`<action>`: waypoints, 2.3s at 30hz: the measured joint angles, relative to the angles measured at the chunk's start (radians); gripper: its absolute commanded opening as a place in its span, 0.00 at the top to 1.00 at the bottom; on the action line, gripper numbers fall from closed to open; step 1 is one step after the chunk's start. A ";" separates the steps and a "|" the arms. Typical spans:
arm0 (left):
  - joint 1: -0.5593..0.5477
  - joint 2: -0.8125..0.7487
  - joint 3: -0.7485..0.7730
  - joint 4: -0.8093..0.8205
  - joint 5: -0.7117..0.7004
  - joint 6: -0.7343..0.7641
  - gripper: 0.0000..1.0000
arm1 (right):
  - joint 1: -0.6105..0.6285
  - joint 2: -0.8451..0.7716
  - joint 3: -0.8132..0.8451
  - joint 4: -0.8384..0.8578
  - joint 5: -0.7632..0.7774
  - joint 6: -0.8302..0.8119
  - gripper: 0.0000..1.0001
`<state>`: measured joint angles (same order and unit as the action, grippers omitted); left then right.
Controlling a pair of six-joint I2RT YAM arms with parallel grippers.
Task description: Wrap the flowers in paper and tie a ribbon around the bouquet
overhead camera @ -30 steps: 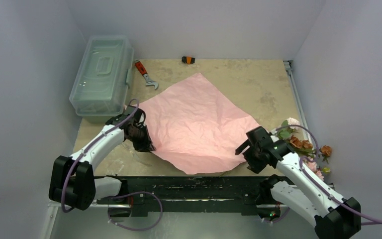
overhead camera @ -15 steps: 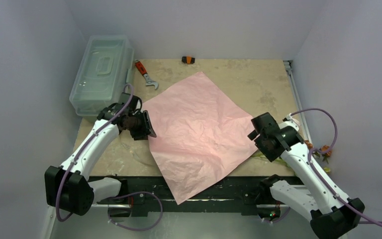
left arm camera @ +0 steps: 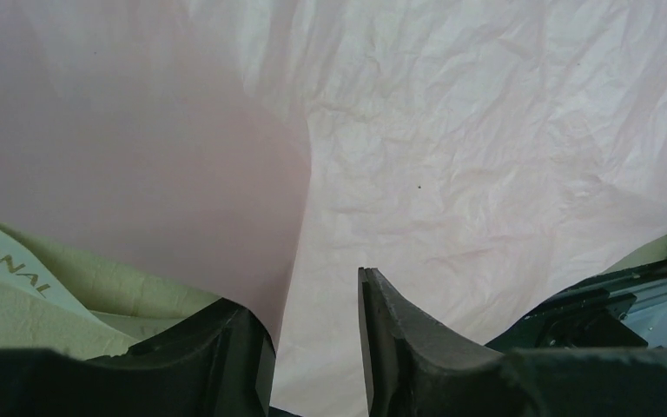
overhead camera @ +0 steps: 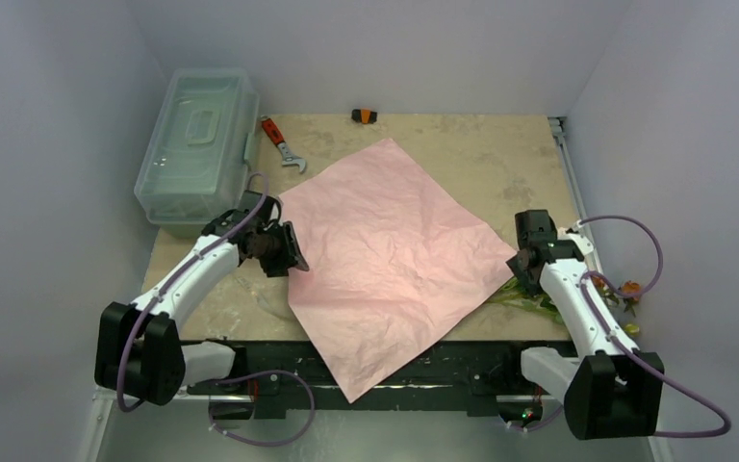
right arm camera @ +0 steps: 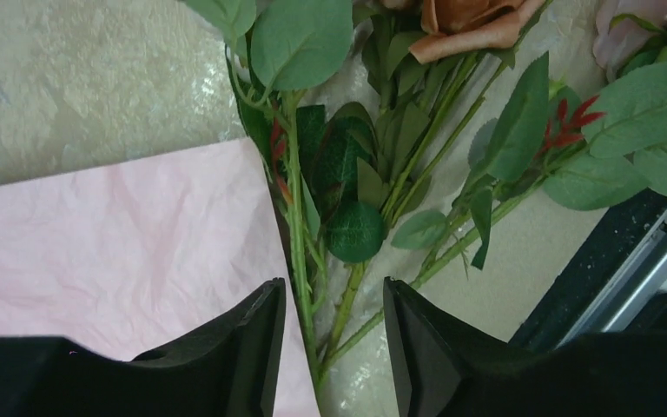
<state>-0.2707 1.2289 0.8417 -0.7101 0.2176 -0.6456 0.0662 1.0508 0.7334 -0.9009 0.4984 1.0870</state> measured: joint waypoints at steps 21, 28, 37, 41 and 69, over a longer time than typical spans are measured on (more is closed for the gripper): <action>-0.011 0.024 0.002 -0.058 0.037 -0.008 0.84 | -0.139 0.196 -0.127 0.402 -0.121 -0.164 0.93; -0.011 0.031 0.001 -0.056 0.038 -0.007 1.00 | -0.140 0.222 -0.080 0.367 -0.119 -0.192 1.00; -0.011 0.066 0.001 -0.038 0.045 -0.007 1.00 | -0.141 0.078 0.128 0.193 -0.025 -0.262 1.00; -0.011 0.077 0.000 -0.030 0.051 -0.004 1.00 | -0.142 0.006 0.166 0.119 0.019 -0.272 1.00; -0.011 0.139 -0.006 0.000 0.102 0.065 1.00 | 0.146 0.371 0.716 0.478 -0.469 -0.608 1.00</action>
<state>-0.2817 1.3678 0.8352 -0.7101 0.3195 -0.5804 0.2119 1.4220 1.4490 -0.4225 0.0292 0.4793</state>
